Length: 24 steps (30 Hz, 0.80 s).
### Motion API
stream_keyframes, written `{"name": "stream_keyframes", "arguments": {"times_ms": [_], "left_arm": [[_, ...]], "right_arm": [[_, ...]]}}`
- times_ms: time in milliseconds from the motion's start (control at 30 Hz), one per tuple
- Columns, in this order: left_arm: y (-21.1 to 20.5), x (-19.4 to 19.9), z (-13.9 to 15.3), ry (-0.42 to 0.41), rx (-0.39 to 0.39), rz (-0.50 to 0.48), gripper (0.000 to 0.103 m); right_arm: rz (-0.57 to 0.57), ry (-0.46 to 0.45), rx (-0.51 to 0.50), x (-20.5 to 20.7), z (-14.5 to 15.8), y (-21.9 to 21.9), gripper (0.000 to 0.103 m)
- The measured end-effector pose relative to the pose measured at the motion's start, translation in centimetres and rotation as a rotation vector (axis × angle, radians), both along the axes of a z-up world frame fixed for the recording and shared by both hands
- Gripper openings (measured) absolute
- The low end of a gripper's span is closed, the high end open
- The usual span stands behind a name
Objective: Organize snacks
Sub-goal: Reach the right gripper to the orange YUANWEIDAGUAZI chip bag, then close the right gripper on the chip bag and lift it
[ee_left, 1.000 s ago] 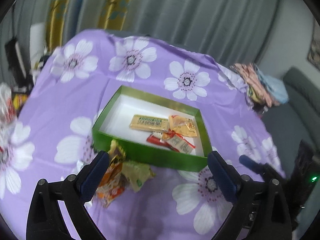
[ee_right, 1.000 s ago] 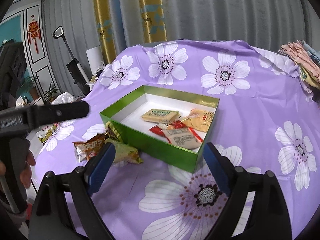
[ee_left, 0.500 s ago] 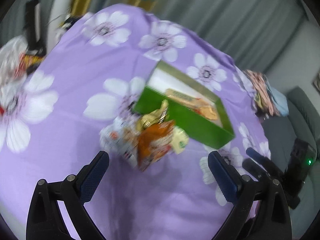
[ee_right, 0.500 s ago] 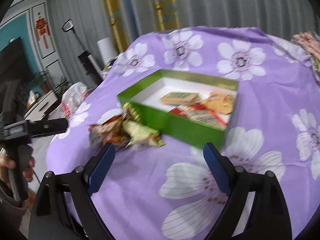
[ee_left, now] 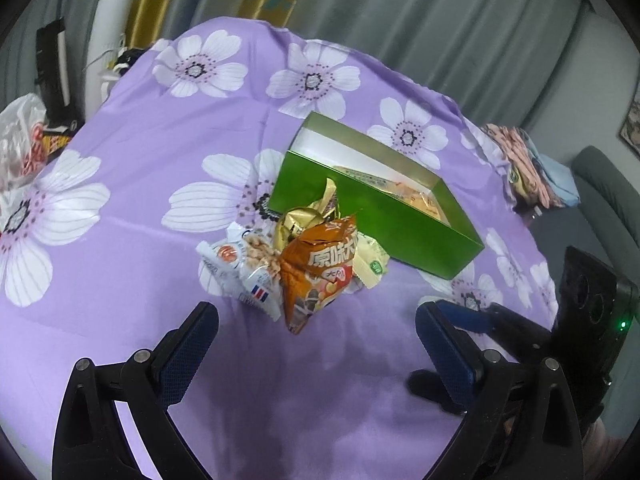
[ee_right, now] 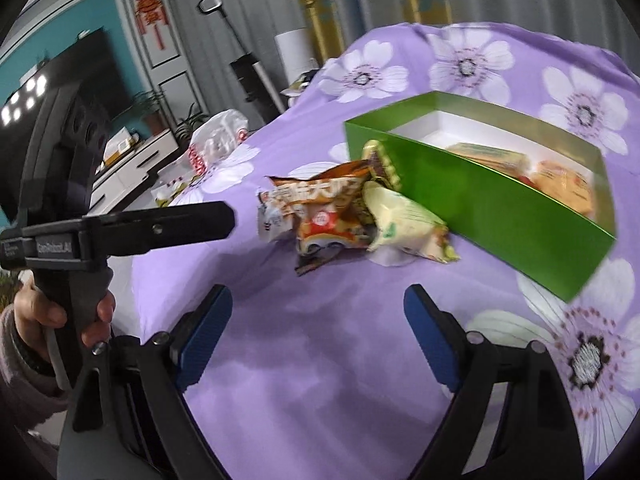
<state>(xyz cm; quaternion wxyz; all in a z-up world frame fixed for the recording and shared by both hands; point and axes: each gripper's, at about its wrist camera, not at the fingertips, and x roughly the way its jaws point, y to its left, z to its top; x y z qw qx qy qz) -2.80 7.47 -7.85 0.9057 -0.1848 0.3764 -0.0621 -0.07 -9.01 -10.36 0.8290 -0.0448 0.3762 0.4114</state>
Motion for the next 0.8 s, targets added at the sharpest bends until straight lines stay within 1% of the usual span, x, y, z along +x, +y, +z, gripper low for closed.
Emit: {"name": "stream_keyframes", "arguments": {"times_ms": [133,200,333,367,467,500,667,733,800], "left_arm": [[-0.3,0.9,0.0,-0.013,0.027,-0.024,0.099],[-0.3,1.4,0.1,-0.017,0.025,-0.032,0.099],[-0.3,2.7,-0.1,-0.018,0.043,-0.047,0.099],[-0.3,2.9,-0.3,-0.015,0.048,-0.049,0.096],[-0.2,3.7,-0.4,-0.008,0.054,-0.066,0.084],[-0.2,3.9,-0.5,-0.008,0.056,-0.073,0.082],[-0.2,4.8,-0.8,0.002,0.059,-0.095,0.081],[-0.3,5.1,-1.0,0.004,0.057,-0.109,0.077],[-0.4,5.4,-1.2,0.012,0.056,-0.118,0.068]], "right_arm": [[0.021,0.002,0.026,0.9,-0.1,1.1,0.083],[0.034,0.005,0.034,1.4,0.0,1.5,0.078],[0.036,0.001,0.036,2.4,-0.3,2.3,0.074],[0.032,0.003,0.038,2.6,-0.4,2.4,0.074],[0.033,0.015,0.048,3.5,-0.7,2.8,0.073],[0.036,0.016,0.044,3.7,-0.8,3.0,0.072],[0.06,0.014,0.029,4.3,-1.0,4.0,0.069],[0.066,0.023,0.028,4.6,-1.2,4.2,0.064],[0.061,0.03,0.027,4.9,-1.4,4.4,0.062]]}}
